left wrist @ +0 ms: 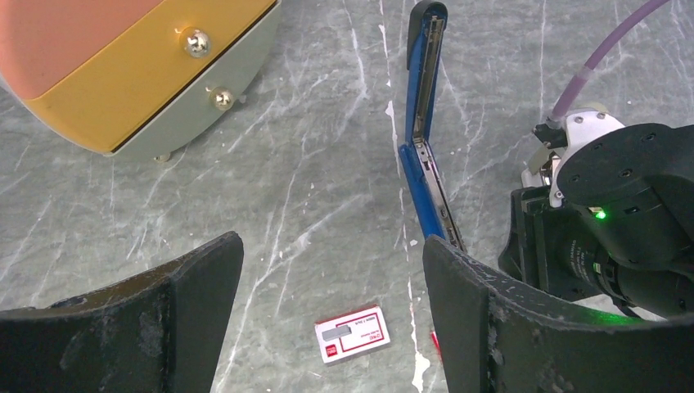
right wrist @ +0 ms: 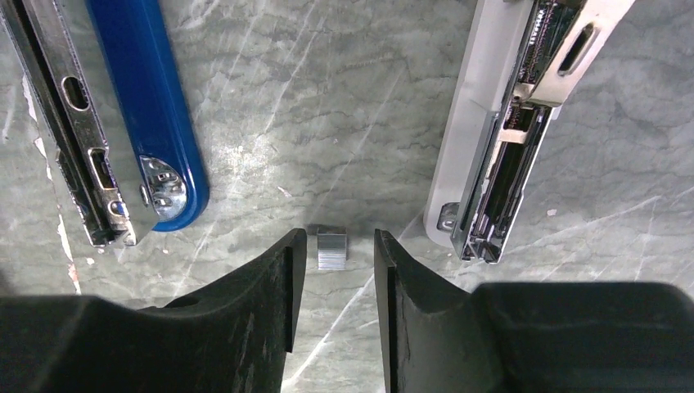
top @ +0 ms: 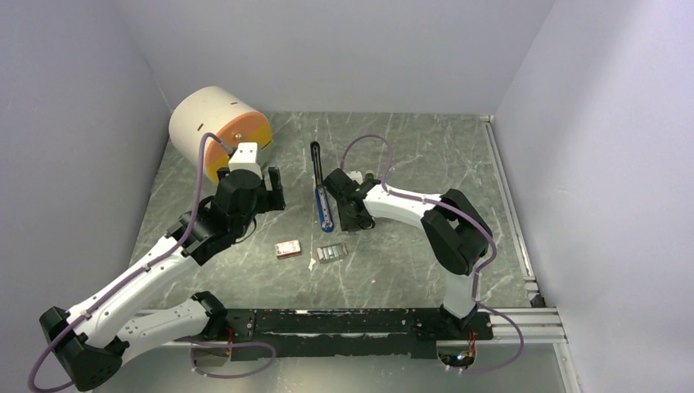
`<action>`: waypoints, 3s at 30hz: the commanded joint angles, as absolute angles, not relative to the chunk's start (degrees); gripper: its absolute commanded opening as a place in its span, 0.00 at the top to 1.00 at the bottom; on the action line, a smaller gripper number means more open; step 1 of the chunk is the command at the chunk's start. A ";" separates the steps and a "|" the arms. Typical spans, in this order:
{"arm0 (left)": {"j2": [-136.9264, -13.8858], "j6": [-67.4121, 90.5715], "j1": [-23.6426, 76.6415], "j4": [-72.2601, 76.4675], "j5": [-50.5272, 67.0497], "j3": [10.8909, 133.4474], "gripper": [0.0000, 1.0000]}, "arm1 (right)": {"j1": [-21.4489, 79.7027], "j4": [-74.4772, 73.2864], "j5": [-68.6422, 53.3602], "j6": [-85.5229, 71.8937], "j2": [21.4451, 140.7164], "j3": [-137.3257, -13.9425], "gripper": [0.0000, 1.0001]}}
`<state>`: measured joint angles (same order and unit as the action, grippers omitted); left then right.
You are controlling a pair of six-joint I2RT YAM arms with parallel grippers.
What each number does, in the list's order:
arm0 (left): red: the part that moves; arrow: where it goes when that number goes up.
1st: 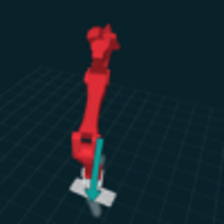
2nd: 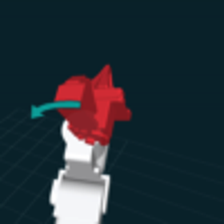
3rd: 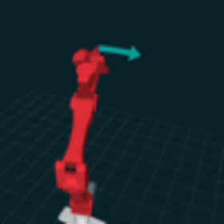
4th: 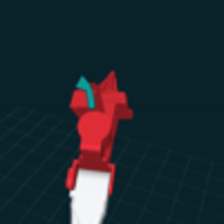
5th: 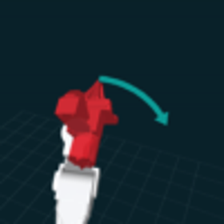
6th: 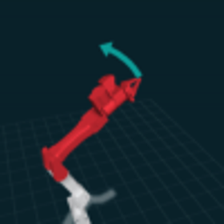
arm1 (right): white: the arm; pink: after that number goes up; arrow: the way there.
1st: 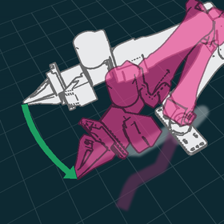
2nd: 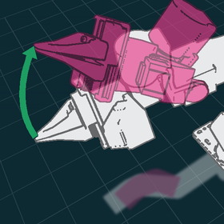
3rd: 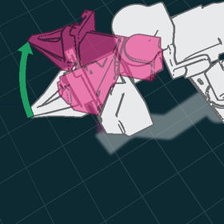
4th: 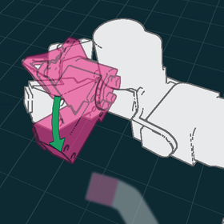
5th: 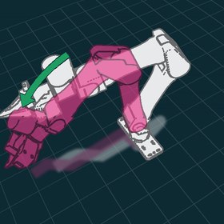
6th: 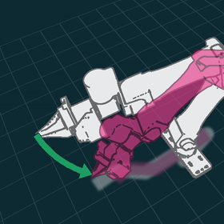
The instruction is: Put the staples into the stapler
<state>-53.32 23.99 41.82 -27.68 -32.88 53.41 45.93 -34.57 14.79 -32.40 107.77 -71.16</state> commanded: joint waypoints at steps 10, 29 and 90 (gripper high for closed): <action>-52.47 23.65 41.55 -27.47 -31.97 52.93 0.15 | 45.52 -33.88 15.23 -34.61 109.23 -70.20 0.71; -52.95 23.74 41.50 -28.04 -32.26 53.17 0.15 | 45.53 -32.31 12.34 -32.12 108.86 -69.69 0.78; -48.25 25.05 41.54 -28.65 -40.46 52.84 0.15 | 48.12 -17.38 13.92 -22.02 113.23 -81.48 0.80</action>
